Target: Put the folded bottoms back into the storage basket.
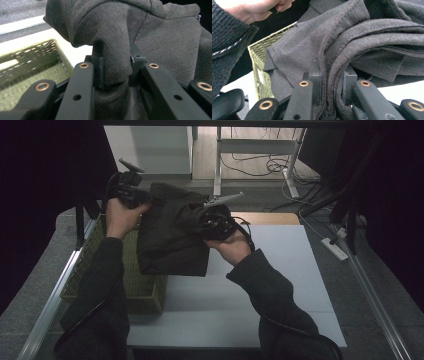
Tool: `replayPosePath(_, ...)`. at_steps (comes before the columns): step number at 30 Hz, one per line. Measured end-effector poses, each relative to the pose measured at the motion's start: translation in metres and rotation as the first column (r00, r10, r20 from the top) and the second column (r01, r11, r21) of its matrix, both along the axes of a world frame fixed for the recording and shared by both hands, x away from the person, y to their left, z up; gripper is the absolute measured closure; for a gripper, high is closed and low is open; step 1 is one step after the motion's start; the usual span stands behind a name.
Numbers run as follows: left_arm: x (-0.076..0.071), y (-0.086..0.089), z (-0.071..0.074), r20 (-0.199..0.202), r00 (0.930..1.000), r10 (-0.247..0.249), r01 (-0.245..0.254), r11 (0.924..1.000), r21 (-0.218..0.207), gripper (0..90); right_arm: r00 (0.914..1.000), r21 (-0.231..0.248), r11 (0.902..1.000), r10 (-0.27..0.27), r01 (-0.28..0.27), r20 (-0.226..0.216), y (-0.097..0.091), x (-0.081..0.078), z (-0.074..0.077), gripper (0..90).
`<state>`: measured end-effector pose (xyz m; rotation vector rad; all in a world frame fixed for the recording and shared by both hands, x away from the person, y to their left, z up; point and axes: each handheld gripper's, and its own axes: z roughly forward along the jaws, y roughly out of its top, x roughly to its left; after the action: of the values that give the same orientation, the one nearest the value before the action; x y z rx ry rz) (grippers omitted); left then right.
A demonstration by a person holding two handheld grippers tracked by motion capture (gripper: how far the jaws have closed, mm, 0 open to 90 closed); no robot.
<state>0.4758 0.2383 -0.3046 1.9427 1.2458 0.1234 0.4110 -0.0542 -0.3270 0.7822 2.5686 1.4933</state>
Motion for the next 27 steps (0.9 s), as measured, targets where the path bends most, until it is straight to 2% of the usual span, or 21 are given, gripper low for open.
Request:
replayPosePath(3, -0.002, 0.009, 0.000, -0.003, 1.0000, 0.007, -0.007, 1.0000, -0.002, 72.5, 1.0000, 0.003, 1.0000, 0.008, -0.008, 0.001, 0.007, 0.000, 0.000, 76.8)
replayPosePath(4, -0.005, 0.017, -0.001, -0.004, 0.9999, 0.013, -0.013, 0.9999, -0.002, 72.5, 0.9998, 0.005, 0.9998, 0.018, -0.018, -0.001, 0.016, -0.001, 0.000, 76.8)
replayPosePath(5, -0.005, 0.017, -0.001, -0.004, 0.9999, 0.013, -0.013, 0.9999, -0.002, 72.5, 0.9998, 0.005, 0.9998, 0.018, -0.018, -0.001, 0.016, -0.001, 0.000, 76.8)
replayPosePath(6, -0.007, 0.026, -0.001, -0.006, 0.9998, 0.020, -0.020, 0.9998, 0.001, 72.5, 0.9996, 0.005, 0.9996, 0.027, -0.027, -0.001, 0.024, -0.001, -0.001, 76.8)
replayPosePath(7, -0.007, 0.026, -0.001, -0.006, 0.9998, 0.020, -0.020, 0.9998, 0.001, 72.4, 0.9996, 0.005, 0.9996, 0.027, -0.027, -0.001, 0.024, -0.001, -0.001, 76.8)
replayPosePath(12, -0.016, 0.050, -0.002, -0.016, 0.9991, 0.039, -0.039, 0.9992, 0.008, 72.5, 0.9985, 0.014, 0.9984, 0.055, -0.055, -0.005, 0.046, -0.003, -0.004, 76.8)
replayPosePath(27, -0.035, 0.101, -0.008, -0.044, 0.9948, 0.092, -0.091, 0.9954, 0.028, 72.5, 0.9939, 0.024, 0.9940, 0.108, -0.107, -0.024, 0.096, -0.008, -0.013, 76.7)
